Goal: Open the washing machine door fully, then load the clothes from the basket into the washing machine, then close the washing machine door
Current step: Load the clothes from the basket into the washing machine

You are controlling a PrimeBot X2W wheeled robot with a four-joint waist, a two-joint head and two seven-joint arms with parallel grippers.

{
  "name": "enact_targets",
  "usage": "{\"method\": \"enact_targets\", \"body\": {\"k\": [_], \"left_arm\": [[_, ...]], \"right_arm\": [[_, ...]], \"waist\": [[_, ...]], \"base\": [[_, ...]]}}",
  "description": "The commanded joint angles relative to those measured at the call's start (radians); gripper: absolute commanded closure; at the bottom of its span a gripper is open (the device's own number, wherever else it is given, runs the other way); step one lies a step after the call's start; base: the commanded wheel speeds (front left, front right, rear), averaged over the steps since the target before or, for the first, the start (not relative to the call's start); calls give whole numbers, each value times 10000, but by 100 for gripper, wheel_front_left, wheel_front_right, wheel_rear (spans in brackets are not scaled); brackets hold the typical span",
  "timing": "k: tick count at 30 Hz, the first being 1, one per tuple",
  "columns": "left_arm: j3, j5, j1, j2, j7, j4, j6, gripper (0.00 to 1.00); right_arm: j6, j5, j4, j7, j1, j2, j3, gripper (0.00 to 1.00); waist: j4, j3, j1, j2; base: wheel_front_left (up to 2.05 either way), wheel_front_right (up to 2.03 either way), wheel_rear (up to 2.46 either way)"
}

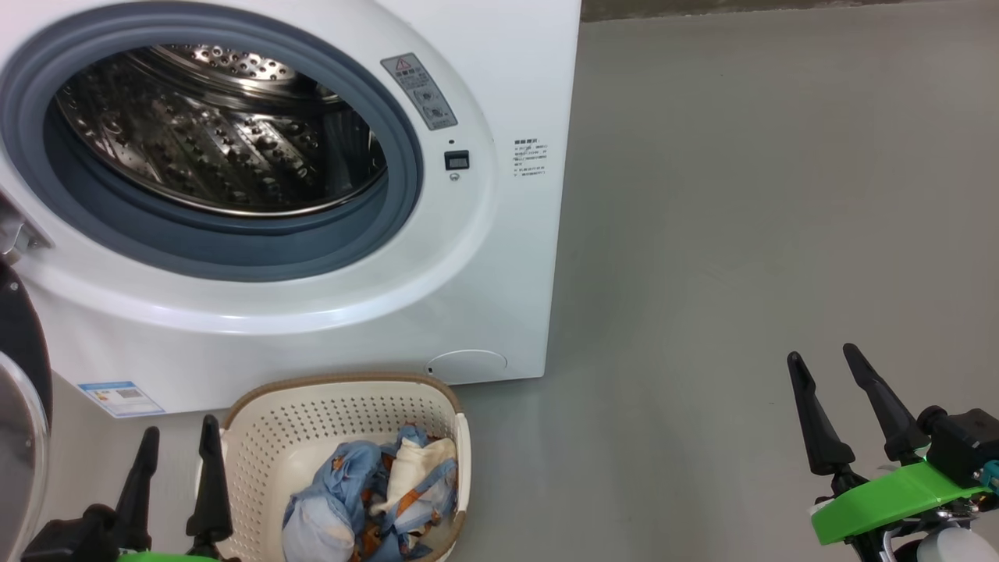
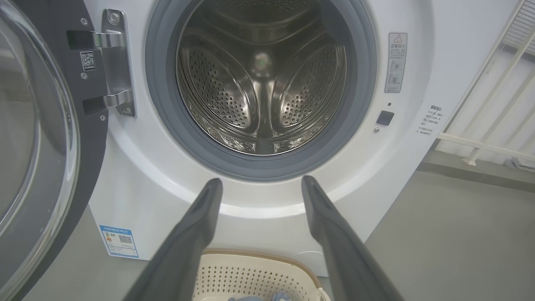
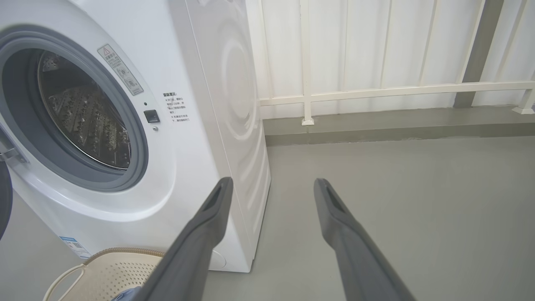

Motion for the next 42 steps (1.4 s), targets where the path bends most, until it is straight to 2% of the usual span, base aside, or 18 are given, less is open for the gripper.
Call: {"method": "enact_targets", "body": {"k": [1, 10, 23, 32, 42], "left_arm": [[290, 160, -262, 132, -53, -87, -34, 0], [314, 418, -348, 60, -53, 63, -35, 0], [326, 699, -411, -345, -53, 594, -35, 0], [77, 885, -955, -378, -53, 2000, -35, 0], [-214, 1042, -2216, -254, -53, 4247, -35, 0]], "right_arm": [[73, -5, -245, -122, -191, -168, 128, 0], [73, -10, -252, -122, -213, -149, 101, 0], [73, -18, -337, -122, -350, -33, 145, 0], [73, -28, -468, -122, -732, 144, 178, 0], [73, -27, -616, -122, -1213, 417, 233, 0]], "waist": [[9, 2, -1, 0], [28, 58, -1, 0], [-6, 363, -1, 0], [-179, 1084, -1, 0], [-389, 2107, -1, 0]], "base": [[0, 0, 0], [0, 0, 0], [0, 0, 0], [0, 0, 0], [0, 0, 0]]}}
